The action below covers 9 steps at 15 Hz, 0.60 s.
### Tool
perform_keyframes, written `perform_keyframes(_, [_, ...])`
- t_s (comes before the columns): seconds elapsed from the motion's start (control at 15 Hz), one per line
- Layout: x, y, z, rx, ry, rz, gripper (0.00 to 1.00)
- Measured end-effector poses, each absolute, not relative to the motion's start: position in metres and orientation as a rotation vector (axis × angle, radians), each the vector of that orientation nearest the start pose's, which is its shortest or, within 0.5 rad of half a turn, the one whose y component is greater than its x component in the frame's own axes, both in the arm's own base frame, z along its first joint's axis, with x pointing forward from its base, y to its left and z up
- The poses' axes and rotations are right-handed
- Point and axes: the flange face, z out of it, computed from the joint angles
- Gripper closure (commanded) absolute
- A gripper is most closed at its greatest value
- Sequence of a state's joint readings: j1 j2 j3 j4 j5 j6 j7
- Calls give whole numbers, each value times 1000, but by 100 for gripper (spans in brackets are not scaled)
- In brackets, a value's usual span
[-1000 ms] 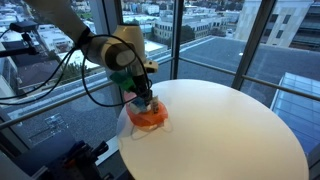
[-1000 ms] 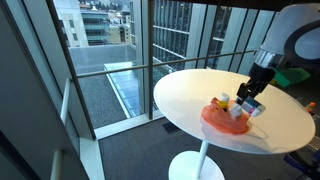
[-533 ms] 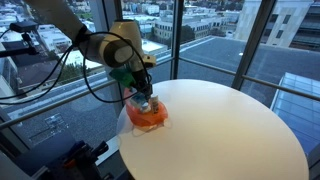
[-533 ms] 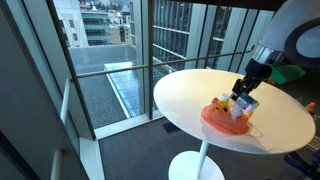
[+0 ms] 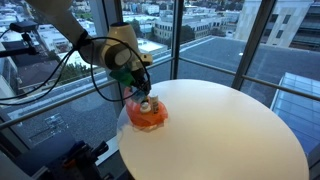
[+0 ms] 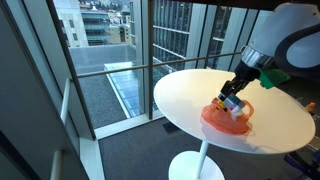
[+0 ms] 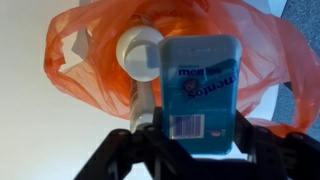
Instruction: Put the blue box in the plastic
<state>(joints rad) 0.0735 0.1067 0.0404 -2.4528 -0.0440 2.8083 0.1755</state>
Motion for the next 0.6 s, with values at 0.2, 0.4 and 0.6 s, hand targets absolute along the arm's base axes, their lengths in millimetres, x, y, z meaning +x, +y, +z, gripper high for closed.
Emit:
perform_keyframes(0.2, [506,77,273,-3082,-32,-442,60])
perform_keyframes(0.4, [508,83,267,-3072,-77,-493,60])
perform_keyframes(0.6, [508,80,259,-3068,-89,-529,60])
